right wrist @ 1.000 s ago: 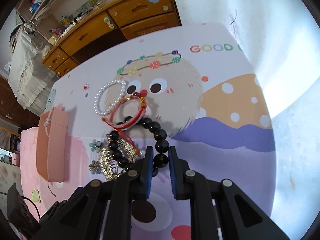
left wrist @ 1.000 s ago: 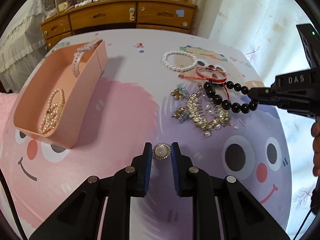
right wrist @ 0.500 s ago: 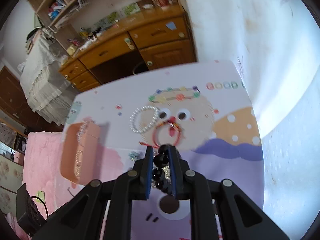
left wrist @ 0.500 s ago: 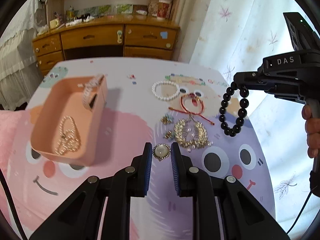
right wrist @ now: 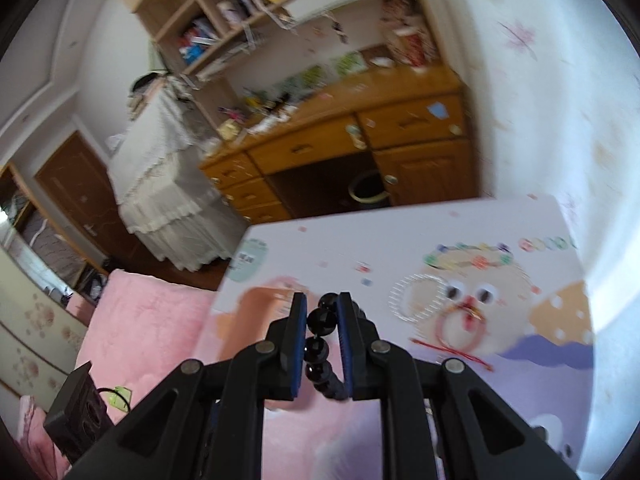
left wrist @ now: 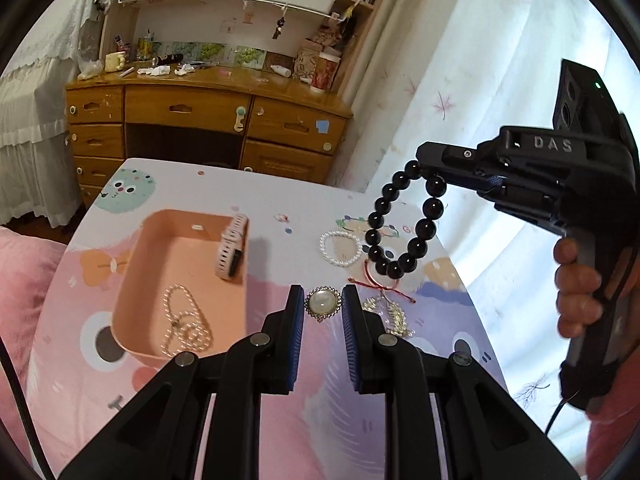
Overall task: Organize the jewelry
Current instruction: 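Lift the black bead bracelet with the right tool while the left tool holds the brooch, then lower the black bead bracelet into the tray with the right tool while the left tool drops the brooch in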
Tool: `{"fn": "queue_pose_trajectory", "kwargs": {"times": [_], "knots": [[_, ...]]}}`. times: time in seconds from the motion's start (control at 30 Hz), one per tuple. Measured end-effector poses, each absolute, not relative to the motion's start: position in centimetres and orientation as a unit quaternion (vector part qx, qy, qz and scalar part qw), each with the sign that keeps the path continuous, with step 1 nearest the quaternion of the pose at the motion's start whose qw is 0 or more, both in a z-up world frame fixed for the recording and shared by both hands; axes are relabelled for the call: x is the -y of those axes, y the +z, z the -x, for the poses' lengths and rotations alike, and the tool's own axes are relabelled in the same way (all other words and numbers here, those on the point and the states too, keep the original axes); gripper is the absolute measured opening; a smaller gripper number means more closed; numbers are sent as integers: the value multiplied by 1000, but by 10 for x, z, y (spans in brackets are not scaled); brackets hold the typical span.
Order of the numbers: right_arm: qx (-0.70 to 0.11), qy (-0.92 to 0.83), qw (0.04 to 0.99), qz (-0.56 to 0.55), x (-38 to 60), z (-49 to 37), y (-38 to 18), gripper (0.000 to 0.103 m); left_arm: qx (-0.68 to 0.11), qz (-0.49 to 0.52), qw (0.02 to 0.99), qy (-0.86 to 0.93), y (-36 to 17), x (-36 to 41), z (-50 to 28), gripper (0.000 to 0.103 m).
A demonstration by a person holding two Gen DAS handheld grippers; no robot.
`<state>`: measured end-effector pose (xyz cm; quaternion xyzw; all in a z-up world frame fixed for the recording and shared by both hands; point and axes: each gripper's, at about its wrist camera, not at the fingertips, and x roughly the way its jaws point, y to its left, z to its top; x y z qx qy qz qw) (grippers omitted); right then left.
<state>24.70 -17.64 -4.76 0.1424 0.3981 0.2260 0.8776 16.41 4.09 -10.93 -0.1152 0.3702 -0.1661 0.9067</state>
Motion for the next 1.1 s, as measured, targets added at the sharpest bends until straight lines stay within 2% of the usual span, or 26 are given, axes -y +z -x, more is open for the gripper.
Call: {"fn": "queue_pose_trajectory", "kwargs": {"times": [0.4,0.63,0.67,0.7,0.73,0.77,0.83,0.9,1.1], "knots": [[-337,316,878,-126,99,-237,-40,15,-382,119,906,-136,-118,-109,-191,17],[-363,328,864,-121,65,-237,-58,15,-407,120,898,-120,-136,-133,-207,17],[-369,326,862,-122,63,-237,-62,15,-412,117,897,-110,-138,-134,-208,21],[-380,321,858,-127,60,-238,-67,16,-420,111,896,-92,-141,-135,-210,33],[-394,318,852,-131,58,-239,-72,22,-425,110,894,-84,-142,-136,-212,41],[-414,313,844,-132,56,-242,-78,40,-431,115,892,-81,-144,-137,-213,54],[-445,297,834,-133,56,-245,-88,55,-433,126,889,-80,-145,-140,-213,57],[-444,291,837,-136,61,-242,-88,55,-436,123,888,-75,-146,-139,-214,68],[-452,254,843,-142,83,-234,-96,71,-449,141,879,-72,-150,-134,-214,78]]}}
